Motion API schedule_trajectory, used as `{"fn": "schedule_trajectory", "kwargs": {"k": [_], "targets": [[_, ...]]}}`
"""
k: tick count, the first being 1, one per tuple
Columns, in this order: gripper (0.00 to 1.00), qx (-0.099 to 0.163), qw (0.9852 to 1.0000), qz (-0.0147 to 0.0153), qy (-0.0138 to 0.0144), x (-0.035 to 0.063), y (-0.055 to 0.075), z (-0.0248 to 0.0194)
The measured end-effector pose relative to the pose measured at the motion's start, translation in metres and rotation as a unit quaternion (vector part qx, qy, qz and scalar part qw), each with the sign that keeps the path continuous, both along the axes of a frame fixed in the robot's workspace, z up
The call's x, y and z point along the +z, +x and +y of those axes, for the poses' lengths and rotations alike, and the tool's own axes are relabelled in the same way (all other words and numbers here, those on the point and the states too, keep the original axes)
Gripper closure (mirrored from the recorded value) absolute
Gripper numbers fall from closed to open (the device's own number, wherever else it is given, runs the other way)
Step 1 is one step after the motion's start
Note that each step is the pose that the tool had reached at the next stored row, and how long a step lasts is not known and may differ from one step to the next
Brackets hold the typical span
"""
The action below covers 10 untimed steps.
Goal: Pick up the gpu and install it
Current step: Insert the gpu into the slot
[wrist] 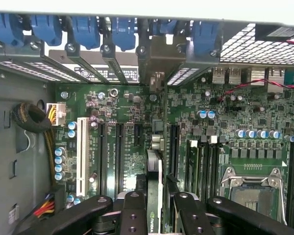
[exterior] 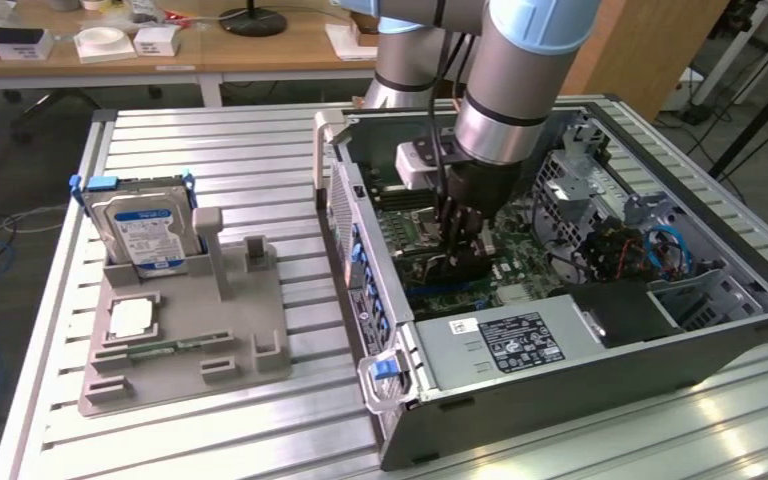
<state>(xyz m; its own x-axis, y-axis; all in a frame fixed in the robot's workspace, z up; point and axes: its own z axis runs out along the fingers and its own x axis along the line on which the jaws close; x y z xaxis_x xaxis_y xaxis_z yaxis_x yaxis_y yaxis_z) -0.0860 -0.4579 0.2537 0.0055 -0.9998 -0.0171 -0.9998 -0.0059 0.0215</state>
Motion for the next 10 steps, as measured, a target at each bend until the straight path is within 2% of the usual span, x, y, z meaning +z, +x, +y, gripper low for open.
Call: {"fn": "schedule_trajectory", "kwargs": {"k": [10], "targets": [[0.74,0.0,1.0,0.0,0.0,-0.0012,0.0,0.0001]]}}
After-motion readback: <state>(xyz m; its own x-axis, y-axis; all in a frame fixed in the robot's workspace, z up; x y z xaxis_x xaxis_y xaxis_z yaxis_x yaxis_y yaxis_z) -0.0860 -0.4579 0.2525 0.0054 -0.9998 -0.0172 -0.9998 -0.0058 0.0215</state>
